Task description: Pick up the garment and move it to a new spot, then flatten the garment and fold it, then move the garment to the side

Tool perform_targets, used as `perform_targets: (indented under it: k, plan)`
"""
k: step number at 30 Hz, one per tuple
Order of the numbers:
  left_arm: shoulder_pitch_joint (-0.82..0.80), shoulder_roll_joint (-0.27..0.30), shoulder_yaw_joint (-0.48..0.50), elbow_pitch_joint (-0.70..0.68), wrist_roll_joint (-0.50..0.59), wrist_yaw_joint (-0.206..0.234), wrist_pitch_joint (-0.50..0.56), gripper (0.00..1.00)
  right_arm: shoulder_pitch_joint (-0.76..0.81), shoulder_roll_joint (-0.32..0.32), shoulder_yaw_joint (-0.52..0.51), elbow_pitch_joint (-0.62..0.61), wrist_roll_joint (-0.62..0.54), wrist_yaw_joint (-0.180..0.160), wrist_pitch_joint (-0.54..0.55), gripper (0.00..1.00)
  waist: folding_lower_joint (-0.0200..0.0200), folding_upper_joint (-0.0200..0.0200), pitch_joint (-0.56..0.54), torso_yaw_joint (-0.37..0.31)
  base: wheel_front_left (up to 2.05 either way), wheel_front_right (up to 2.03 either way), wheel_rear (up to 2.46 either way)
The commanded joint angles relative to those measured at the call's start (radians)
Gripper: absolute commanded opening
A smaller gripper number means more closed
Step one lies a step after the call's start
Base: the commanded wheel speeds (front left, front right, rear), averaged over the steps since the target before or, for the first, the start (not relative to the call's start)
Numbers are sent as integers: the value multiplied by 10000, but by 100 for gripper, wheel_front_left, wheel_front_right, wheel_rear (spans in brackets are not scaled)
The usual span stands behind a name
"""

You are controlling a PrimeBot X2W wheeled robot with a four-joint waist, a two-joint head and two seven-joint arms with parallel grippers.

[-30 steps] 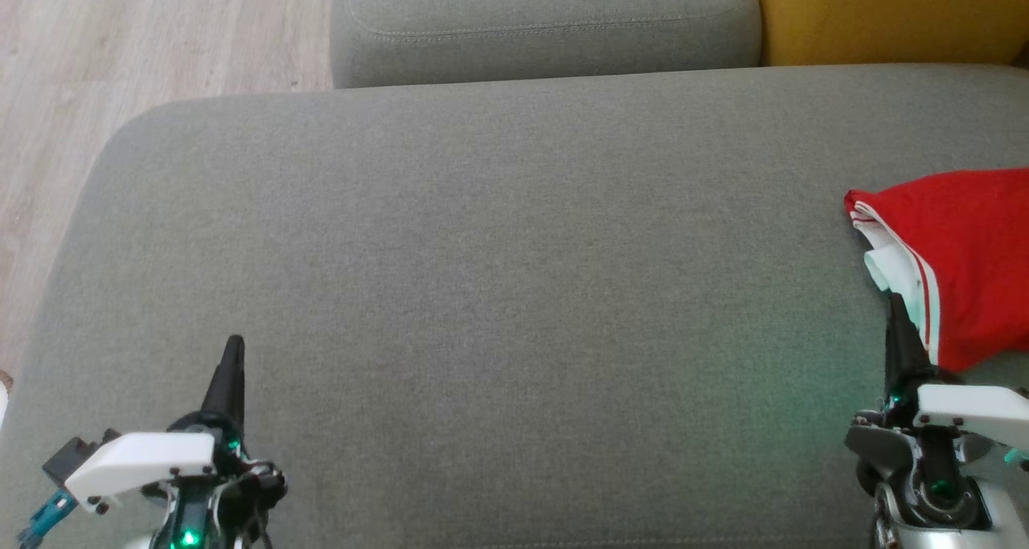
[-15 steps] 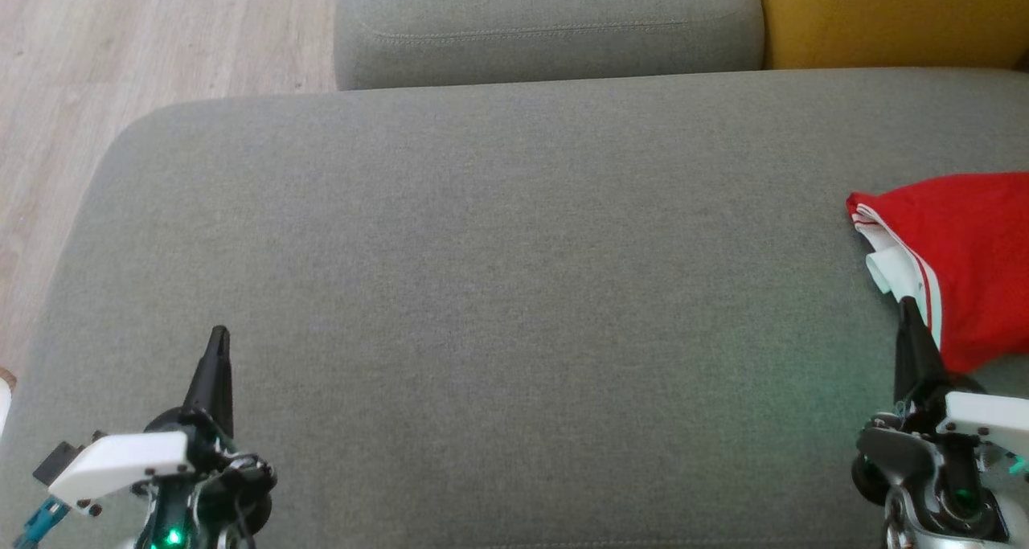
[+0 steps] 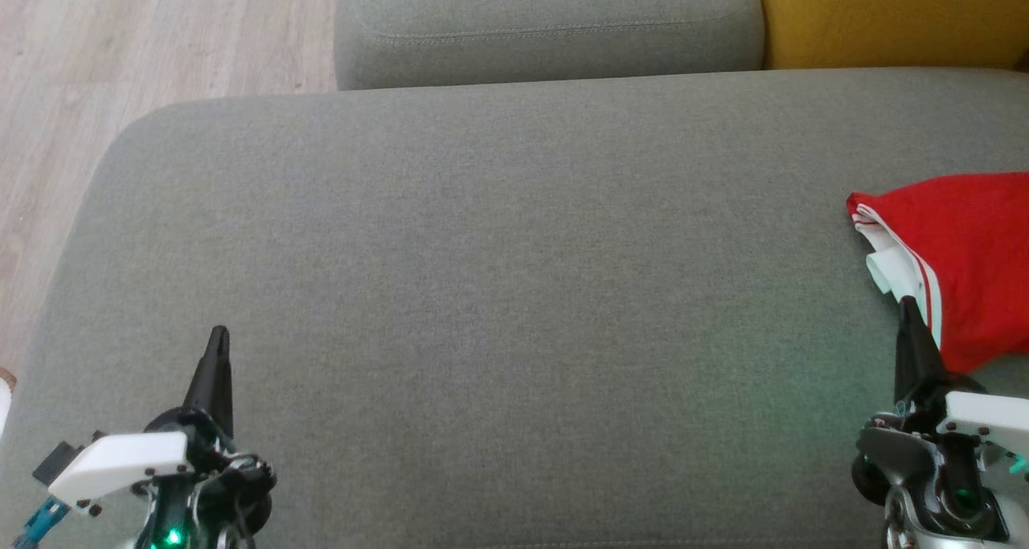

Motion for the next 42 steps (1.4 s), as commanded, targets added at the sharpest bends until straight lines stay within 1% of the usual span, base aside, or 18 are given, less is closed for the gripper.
perform_targets:
  k: [1,42]
  plan:
    - [-600,198,355,-387,-41,-73,75,0,-252,-45,205,-406,70,67,60,0,0,0,0,0,0,0,0]
    - [-600,198,354,-388,-42,-73,75,0,-251,-45,206,-406,71,67,59,0,0,0,0,0,0,0,0]
